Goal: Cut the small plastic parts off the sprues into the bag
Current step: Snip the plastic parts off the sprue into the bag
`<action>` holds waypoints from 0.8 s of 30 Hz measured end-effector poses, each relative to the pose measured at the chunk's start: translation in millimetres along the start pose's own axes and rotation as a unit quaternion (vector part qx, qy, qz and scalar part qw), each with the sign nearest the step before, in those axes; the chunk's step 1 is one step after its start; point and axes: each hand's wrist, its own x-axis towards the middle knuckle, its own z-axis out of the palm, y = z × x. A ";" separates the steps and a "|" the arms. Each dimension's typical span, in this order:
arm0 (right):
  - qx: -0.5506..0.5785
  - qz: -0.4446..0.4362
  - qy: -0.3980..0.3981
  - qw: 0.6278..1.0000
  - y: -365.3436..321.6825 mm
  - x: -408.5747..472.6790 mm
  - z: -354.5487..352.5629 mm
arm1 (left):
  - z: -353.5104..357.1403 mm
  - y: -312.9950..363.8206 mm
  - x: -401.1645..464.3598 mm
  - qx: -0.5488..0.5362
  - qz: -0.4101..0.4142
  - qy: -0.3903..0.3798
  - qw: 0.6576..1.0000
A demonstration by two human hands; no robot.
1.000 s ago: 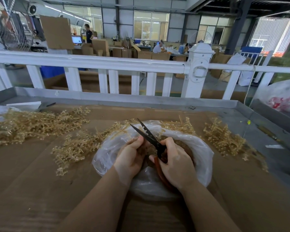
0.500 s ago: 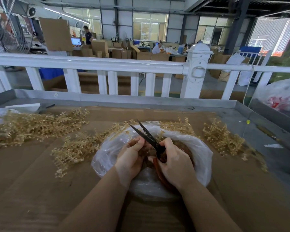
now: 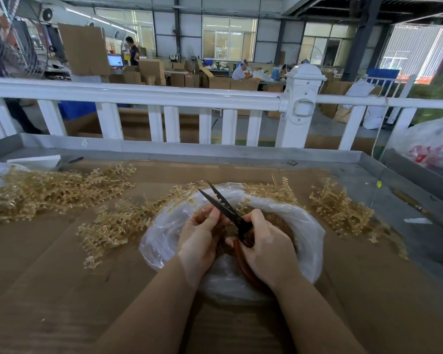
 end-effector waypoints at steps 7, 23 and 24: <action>0.004 0.004 0.002 1.000 -1.5 -0.5 -0.6 | -3.7 -1.5 4.3 -0.015 0.011 0.010 1.000; 0.019 0.015 -0.005 1.000 -0.8 -2.3 -1.8 | -4.5 2.6 -1.6 -0.004 -0.021 -0.042 0.999; 0.018 0.015 -0.003 1.000 -0.5 -2.4 -1.5 | -4.6 1.5 -1.4 0.001 -0.010 -0.045 0.999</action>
